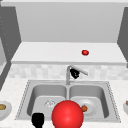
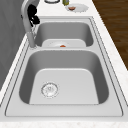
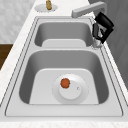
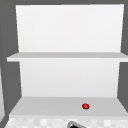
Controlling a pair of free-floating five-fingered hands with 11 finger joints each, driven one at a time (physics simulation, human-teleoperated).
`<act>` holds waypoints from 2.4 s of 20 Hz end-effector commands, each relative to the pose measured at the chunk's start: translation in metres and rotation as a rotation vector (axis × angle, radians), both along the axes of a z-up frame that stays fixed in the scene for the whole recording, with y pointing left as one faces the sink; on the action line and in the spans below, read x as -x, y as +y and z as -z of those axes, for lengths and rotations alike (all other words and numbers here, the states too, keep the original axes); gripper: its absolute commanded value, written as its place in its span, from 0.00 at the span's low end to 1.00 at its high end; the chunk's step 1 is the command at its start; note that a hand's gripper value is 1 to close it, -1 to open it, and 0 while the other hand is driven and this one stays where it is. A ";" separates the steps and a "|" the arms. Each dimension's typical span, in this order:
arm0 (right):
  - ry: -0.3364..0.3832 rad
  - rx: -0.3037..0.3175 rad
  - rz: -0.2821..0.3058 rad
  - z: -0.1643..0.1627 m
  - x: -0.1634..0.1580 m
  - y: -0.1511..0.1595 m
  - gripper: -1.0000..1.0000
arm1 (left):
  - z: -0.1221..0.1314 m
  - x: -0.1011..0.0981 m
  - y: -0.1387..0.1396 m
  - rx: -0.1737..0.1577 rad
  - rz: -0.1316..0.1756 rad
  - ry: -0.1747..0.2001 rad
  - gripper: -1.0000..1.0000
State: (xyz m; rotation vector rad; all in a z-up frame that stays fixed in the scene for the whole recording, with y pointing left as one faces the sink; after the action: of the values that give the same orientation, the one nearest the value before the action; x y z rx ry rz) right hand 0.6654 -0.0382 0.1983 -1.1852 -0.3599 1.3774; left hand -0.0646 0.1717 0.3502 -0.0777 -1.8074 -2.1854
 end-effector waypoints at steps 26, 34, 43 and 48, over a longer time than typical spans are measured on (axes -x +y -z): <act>-0.148 -0.050 0.260 0.001 0.009 0.033 1.00 | 0.000 0.000 0.000 0.000 0.000 0.000 0.50; -0.252 -0.021 0.353 0.011 0.015 0.026 1.00 | 0.000 0.000 0.000 0.000 0.000 0.000 0.50; -0.231 -0.151 0.366 -0.010 0.012 -0.004 0.00 | 0.000 0.000 0.000 0.000 0.000 0.000 0.50; -0.205 -0.189 0.358 -0.025 0.012 -0.016 0.00 | 0.000 0.000 0.000 0.000 0.000 0.000 0.50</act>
State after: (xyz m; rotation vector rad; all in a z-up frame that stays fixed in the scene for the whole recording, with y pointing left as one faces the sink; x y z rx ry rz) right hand 0.6532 -0.0434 0.2110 -1.2109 -0.3730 0.9110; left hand -0.0646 0.1717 0.3502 -0.0777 -1.8074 -2.1854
